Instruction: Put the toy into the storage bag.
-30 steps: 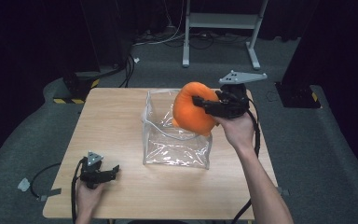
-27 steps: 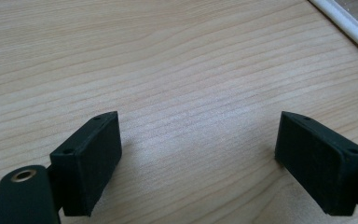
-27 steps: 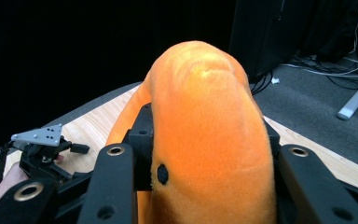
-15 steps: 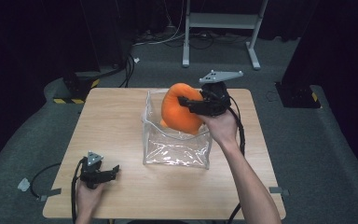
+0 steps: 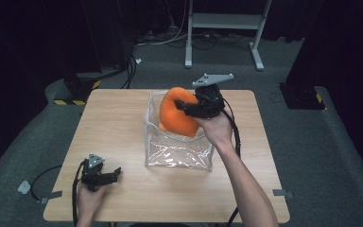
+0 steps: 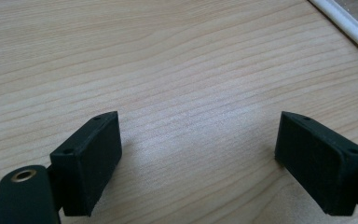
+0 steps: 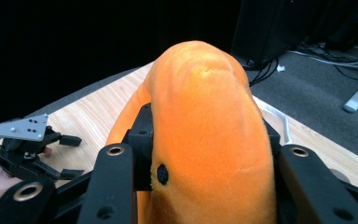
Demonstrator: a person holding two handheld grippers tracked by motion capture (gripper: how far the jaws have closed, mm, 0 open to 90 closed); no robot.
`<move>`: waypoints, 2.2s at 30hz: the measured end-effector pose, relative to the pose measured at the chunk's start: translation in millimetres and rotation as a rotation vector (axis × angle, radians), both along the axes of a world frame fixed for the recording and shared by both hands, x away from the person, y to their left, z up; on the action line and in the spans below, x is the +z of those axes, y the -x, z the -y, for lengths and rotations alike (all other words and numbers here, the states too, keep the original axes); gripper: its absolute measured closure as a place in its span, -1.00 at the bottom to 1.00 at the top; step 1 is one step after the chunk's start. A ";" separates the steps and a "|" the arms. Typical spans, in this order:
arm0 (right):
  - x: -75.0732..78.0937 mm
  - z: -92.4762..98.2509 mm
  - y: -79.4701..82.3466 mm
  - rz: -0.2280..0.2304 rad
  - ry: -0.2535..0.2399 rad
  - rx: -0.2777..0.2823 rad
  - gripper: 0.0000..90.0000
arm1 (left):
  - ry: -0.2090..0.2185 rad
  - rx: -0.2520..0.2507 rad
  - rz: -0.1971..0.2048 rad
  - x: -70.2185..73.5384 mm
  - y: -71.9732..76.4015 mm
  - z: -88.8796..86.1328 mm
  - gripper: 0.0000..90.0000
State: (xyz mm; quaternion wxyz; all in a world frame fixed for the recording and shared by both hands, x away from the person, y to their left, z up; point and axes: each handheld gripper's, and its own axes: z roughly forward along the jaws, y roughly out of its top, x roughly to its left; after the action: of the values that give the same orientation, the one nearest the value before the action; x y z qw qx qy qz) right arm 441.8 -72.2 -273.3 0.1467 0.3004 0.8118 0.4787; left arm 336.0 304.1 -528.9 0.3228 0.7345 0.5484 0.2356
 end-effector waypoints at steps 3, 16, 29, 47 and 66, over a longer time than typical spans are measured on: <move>-4.1 -0.1 -1.6 -0.008 0.003 -0.005 0.25 | 0.000 0.000 -0.001 0.0 0.0 0.0 -0.67; -16.7 0.1 -1.1 -0.018 0.044 -0.014 0.24 | 0.000 0.000 0.000 0.0 0.0 0.0 -0.67; -28.0 4.6 2.5 -0.030 0.052 -0.002 0.20 | 0.000 -0.001 0.000 0.1 0.0 -0.1 -0.67; -50.1 6.7 8.1 -0.036 0.071 0.000 0.16 | -0.004 -0.001 -0.001 0.2 0.1 -0.2 -0.67; -62.2 6.7 10.8 -0.045 0.120 -0.018 0.08 | -0.002 0.000 0.001 0.0 0.1 -0.2 -0.67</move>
State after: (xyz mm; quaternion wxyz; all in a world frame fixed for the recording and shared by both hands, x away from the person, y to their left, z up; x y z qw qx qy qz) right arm 430.9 -78.9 -335.6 0.1504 0.3092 0.8395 0.4207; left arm 335.9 304.3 -528.8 0.3221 0.7347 0.5481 0.2366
